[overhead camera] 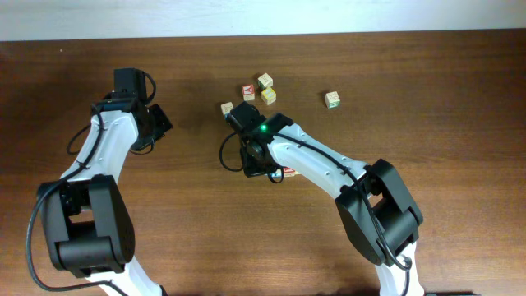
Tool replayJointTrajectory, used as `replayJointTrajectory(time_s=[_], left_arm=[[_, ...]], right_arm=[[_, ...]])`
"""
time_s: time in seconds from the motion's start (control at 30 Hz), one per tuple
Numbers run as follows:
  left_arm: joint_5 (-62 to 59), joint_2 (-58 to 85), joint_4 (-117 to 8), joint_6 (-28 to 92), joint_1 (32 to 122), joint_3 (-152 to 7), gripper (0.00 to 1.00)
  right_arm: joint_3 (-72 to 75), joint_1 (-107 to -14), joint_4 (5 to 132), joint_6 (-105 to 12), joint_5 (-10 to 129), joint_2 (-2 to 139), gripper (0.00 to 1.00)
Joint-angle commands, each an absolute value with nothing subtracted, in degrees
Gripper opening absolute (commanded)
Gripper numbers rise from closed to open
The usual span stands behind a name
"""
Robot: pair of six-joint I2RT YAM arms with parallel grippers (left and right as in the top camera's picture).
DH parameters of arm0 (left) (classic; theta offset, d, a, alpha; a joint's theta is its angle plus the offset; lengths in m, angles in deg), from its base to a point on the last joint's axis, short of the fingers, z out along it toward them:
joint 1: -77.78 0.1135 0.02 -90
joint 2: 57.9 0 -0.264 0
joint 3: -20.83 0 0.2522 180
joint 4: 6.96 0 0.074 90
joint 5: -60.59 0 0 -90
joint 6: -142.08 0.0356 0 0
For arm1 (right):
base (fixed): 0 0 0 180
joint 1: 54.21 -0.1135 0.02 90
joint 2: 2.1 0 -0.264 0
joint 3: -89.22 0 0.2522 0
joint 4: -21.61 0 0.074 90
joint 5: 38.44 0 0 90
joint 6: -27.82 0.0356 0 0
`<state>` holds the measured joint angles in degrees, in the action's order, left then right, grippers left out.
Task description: Rotate 5 blocks
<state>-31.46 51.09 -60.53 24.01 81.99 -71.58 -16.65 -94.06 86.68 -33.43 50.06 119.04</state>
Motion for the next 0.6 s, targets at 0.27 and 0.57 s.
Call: replayJointTrajectory(time_s=[0.27, 0.57], left_arm=[[-32.20, 52.03, -60.64, 24.75, 82.01, -72.69, 0.00], [-31.81, 52.03, -60.64, 24.75, 82.01, -72.69, 0.00]], right_arm=[[-21.46, -94.37, 82.22, -29.62, 57.10, 120.22, 0.04], [-16.63, -94.37, 80.83, -25.60, 54.67, 120.27, 0.04]])
